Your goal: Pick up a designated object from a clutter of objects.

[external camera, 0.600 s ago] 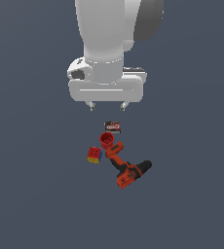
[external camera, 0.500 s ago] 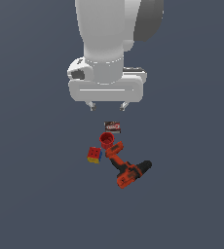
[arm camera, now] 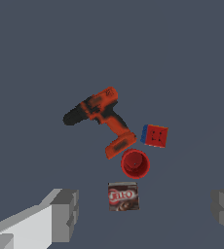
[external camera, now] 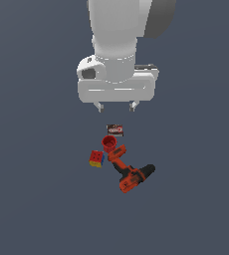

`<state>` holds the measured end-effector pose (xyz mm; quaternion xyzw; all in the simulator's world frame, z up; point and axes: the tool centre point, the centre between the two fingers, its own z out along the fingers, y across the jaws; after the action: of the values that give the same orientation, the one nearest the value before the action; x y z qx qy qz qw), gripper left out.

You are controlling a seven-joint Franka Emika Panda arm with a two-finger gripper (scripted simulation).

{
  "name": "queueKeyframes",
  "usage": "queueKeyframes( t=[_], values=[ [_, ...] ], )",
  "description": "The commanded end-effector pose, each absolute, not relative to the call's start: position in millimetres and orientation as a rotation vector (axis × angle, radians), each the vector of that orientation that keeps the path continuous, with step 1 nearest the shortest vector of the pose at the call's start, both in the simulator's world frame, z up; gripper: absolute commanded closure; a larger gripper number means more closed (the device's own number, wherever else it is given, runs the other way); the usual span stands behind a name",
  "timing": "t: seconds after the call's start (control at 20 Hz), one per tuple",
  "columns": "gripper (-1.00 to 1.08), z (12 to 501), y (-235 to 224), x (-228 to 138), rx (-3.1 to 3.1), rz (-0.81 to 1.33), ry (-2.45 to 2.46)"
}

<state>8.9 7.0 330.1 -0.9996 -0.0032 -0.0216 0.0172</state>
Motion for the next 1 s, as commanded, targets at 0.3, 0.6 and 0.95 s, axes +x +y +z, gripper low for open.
queueKeyframes(
  t=[0.3, 0.6, 0.95],
  values=[
    [-0.92, 327.4, 6.9, 9.0, -3.107, -0.067, -0.019],
    [-0.92, 304.9, 3.4, 10.2, -3.111, -0.062, -0.069],
    [-0.92, 254.1, -4.3, 8.6, -3.116, -0.049, -0.187]
  ],
)
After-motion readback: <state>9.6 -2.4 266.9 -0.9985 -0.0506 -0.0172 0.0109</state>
